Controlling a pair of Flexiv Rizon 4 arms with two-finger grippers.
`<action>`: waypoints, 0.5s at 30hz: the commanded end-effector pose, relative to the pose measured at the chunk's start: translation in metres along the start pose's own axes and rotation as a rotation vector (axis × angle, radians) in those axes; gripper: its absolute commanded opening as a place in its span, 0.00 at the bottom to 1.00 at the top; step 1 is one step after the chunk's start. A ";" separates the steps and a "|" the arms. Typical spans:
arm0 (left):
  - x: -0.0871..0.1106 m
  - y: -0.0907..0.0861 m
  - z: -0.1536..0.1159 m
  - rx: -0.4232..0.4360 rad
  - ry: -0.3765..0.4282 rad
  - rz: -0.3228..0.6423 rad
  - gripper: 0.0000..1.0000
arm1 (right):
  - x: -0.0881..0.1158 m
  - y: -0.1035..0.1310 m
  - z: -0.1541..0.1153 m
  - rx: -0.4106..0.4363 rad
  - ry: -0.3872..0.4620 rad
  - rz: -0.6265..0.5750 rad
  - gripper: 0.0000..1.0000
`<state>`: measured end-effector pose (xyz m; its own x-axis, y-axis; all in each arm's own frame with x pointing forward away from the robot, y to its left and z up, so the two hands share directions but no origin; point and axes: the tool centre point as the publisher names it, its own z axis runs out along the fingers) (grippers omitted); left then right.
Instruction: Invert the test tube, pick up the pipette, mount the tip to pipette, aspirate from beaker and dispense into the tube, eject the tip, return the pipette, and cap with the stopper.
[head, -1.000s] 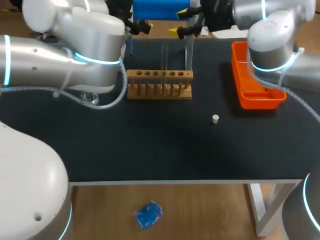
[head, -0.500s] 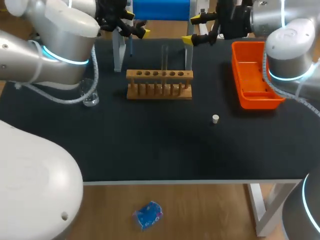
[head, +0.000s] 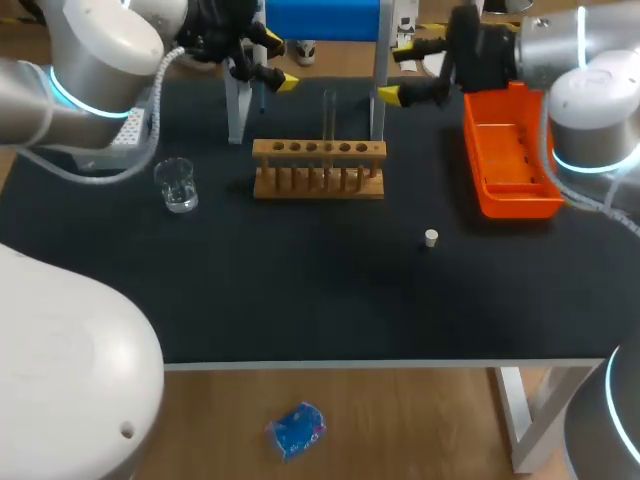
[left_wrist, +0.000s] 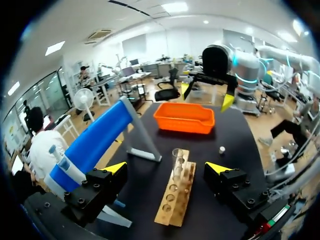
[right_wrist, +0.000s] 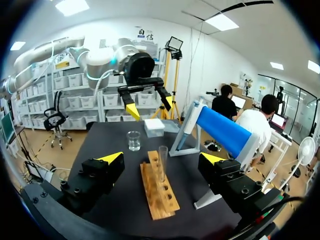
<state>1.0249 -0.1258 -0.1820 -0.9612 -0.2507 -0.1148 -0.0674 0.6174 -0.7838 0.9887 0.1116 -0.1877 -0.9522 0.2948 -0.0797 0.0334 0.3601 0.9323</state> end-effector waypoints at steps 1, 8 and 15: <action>-0.007 0.004 0.009 -0.008 0.212 0.001 1.00 | 0.025 -0.014 -0.027 -0.045 -0.032 -0.011 1.00; -0.006 0.010 0.030 -0.011 0.257 -0.011 1.00 | 0.054 -0.031 -0.047 -0.078 -0.070 -0.060 1.00; -0.007 0.015 0.046 0.003 0.258 0.013 1.00 | 0.088 -0.062 -0.068 -0.109 -0.070 -0.045 1.00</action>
<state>1.0367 -0.1459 -0.2134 -0.9967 -0.0809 0.0090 -0.0577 0.6236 -0.7796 0.9111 0.0696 -0.2225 -0.9400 0.3127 -0.1365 -0.0310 0.3200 0.9469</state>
